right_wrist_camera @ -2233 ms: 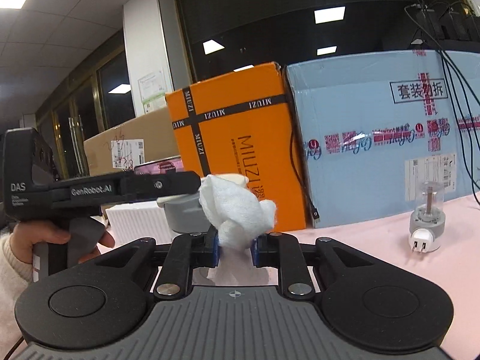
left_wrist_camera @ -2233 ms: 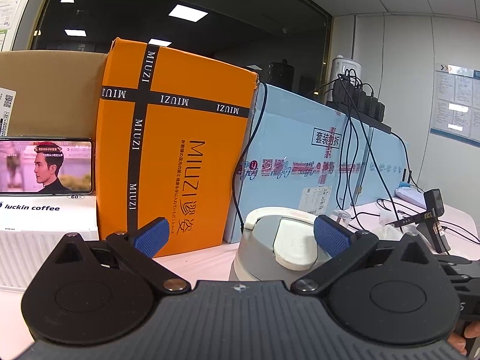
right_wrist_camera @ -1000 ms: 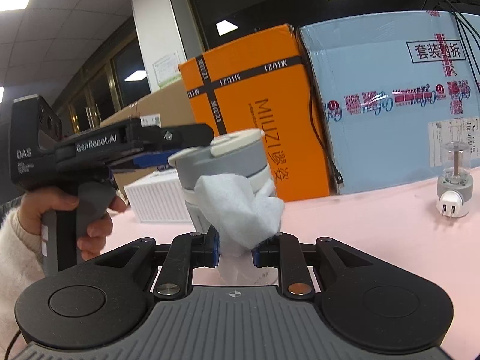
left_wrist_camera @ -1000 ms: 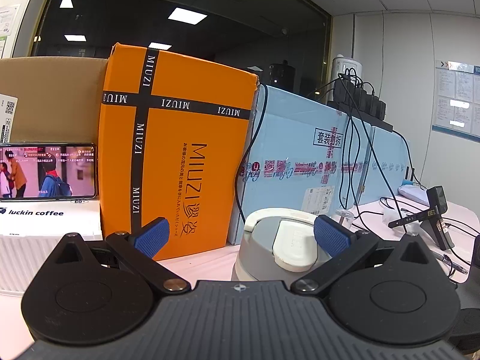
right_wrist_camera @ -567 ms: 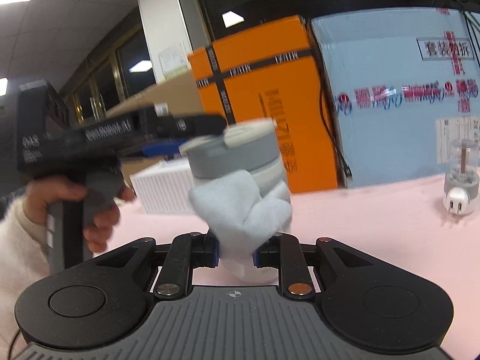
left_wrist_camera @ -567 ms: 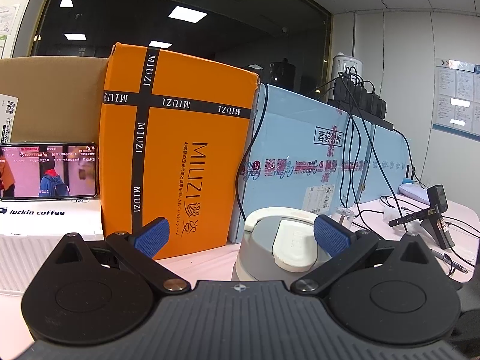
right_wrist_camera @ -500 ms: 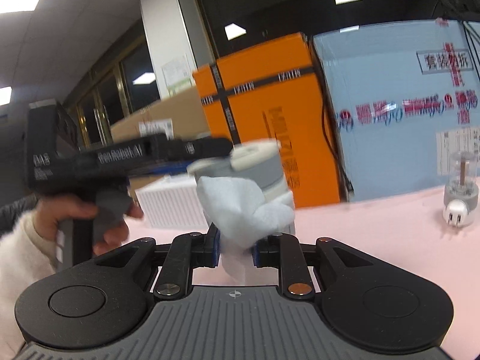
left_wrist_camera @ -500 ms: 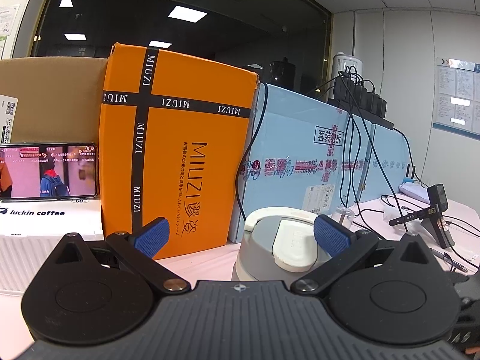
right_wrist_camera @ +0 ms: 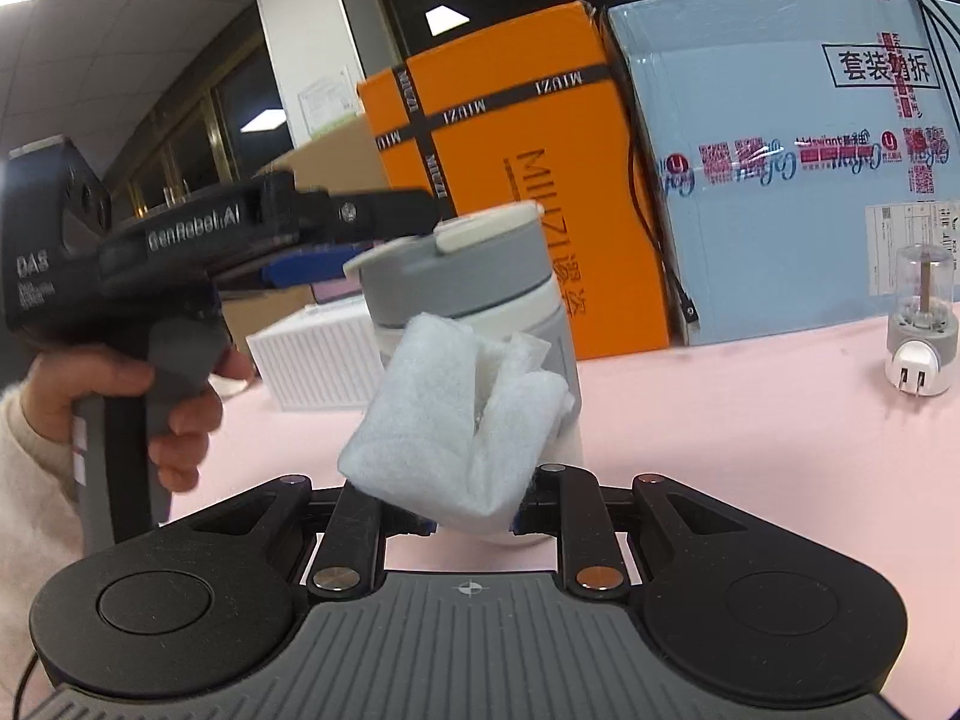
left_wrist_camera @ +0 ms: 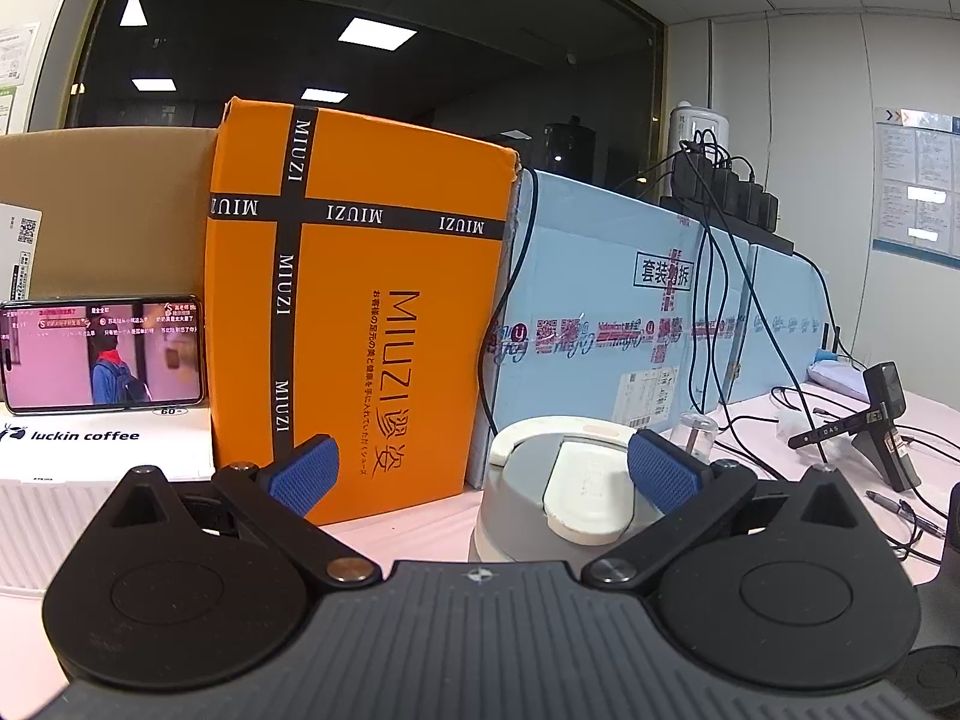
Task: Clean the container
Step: 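Rub the wipe along the mug body with the right gripper while the left gripper holds it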
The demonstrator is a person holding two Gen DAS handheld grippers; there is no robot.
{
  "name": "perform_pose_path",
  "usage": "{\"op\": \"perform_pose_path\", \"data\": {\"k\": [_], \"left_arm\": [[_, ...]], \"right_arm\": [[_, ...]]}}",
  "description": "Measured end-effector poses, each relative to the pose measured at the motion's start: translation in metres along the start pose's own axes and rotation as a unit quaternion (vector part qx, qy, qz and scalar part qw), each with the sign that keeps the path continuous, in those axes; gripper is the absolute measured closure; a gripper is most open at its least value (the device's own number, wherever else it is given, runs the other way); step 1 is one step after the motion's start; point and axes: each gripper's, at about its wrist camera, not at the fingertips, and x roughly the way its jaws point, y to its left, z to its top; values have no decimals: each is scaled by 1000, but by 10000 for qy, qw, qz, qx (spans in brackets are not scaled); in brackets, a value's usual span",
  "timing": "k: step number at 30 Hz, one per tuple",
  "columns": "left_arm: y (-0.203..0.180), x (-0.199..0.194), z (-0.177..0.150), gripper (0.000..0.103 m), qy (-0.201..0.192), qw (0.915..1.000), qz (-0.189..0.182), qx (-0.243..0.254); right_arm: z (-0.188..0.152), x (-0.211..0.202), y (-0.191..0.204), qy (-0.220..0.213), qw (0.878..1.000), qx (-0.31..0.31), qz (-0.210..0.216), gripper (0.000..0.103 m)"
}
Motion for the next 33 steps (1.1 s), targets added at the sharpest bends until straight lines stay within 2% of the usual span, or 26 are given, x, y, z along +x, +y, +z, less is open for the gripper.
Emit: {"op": "perform_pose_path", "data": {"k": [5,9,15,20,27,33], "left_arm": [[-1,0,0,0,-6,10000,8,24],[-1,0,0,0,-8,10000,9,32],[0,0,0,0,-8,10000,-6,12],[0,0,0,0,-8,10000,-18,-4],[1,1,-1,0,0,10000,-45,-27],[1,0,0,0,2,10000,-62,-18]], "right_arm": [[0,-1,2,56,10000,11,-3,83],[11,-13,3,-202,9991,212,303,83],[22,-24,8,-498,9978,172,391,83],[17,-19,4,-337,9986,228,331,83],[4,-3,0,111,9994,293,168,83],[3,-4,5,68,9996,185,195,83]]}}
